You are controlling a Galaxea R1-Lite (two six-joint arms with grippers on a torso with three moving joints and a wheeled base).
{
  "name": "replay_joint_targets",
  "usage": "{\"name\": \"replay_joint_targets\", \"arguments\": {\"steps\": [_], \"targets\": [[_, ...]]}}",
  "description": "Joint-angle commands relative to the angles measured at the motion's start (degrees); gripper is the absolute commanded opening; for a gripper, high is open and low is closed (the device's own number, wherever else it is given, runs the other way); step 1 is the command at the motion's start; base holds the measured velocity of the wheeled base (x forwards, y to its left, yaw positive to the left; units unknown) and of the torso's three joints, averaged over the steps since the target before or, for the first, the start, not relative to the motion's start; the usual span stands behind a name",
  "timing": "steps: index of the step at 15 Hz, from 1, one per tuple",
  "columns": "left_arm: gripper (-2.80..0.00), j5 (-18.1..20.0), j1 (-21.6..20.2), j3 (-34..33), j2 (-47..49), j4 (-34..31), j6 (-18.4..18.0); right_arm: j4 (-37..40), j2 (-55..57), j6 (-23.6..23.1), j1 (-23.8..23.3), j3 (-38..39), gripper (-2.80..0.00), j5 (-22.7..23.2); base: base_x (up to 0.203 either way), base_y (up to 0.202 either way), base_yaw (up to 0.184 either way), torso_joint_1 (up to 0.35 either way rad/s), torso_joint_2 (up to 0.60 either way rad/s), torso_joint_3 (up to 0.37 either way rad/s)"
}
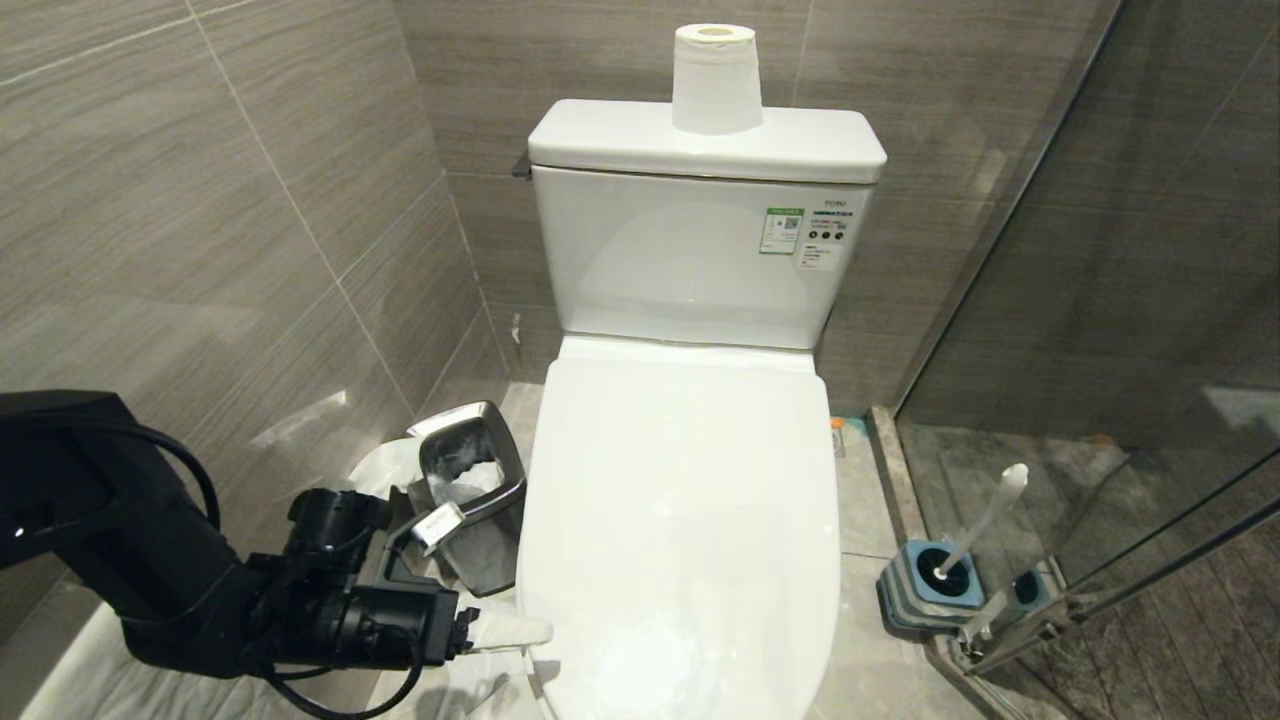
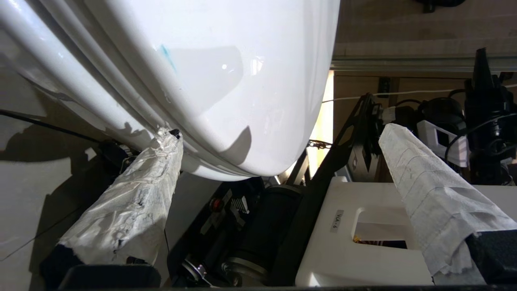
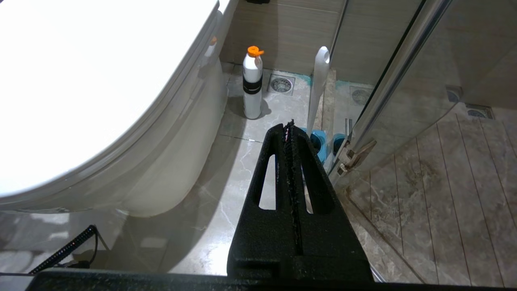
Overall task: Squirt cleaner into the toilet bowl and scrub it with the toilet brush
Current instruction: Use the left hand to lift the toilet lid slightly
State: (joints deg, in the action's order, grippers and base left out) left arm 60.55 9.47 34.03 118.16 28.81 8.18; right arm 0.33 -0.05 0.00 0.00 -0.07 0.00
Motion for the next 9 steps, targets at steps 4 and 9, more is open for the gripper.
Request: {"name": "replay_joint_targets", "arguments": {"steps": [4,9], "targets": [[0.00,-2.3,0.0,-0.5,0.6,0.2,0.1,0.0,0.0,0.0,0.0,0.0,-2.80,0.0,0.000,0.000,0.000,0.000,0.00,0.000],[0.00,-5.3,2.1,-0.7,2.4,0.8,0.1,0.0,0.0,0.0,0.0,0.0,-2.80,0.0,0.000,0.000,0.000,0.000,0.00,0.000]]}}
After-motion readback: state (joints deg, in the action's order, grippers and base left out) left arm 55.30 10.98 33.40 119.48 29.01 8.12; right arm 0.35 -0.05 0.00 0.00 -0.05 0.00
